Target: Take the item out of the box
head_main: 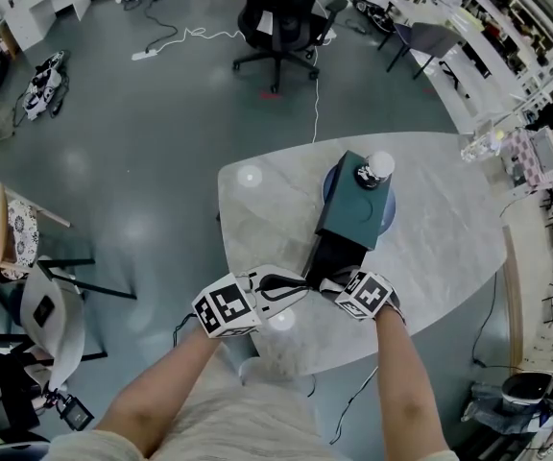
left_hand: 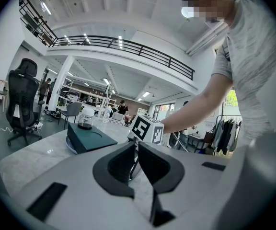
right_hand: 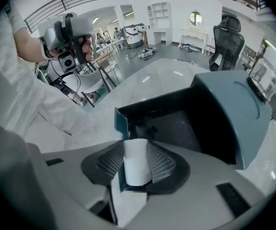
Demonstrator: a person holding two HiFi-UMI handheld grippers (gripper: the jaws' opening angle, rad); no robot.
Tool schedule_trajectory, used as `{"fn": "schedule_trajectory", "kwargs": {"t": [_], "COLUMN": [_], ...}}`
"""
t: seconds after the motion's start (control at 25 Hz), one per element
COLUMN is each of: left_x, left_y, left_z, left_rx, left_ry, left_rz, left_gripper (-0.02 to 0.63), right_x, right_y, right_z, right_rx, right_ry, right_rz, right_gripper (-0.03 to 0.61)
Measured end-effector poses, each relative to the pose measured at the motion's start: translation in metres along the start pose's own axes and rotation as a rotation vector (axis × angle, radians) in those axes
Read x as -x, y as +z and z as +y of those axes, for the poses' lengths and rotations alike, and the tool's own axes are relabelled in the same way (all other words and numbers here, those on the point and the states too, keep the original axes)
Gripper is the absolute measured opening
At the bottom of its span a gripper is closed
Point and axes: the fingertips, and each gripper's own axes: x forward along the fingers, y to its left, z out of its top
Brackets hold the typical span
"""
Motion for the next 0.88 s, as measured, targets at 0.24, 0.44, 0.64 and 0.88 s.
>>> {"fn": "schedule_trajectory", "kwargs": {"t": [0.24, 0.44, 0.64, 0.88], "left_x": [-0.002, -0.006, -0.011, -0.017], "left_y": [0.001, 0.003, 0.004, 0.008], "left_z": [0.003, 0.005, 0.008, 0.007], "left_rx": [0.001, -0.001, -0.009, -0.026], "left_ry": [0.004, -0.001, -0.008, -0.02], "left_rz": [0.001, 0.005, 0.007, 0.011], "left_gripper": [0.021, 0.021, 0.021, 0.021], "right_x": [0.007, 0.015, 0.033, 0.062], "right_y": [0.004, 0.012, 0.026, 0.042], "right_z": [-0.007, -0.015, -0.021, -0.017], "right_rx": [-0.012, 0.0, -0.033, -0.101], "right_ry": [-0.039, -0.132, -0.241, -0.333], "right_rz": [-0.043, -0.096, -0.211, -0.366], "right_gripper": [0.166, 0.166, 0.166, 0.166]}}
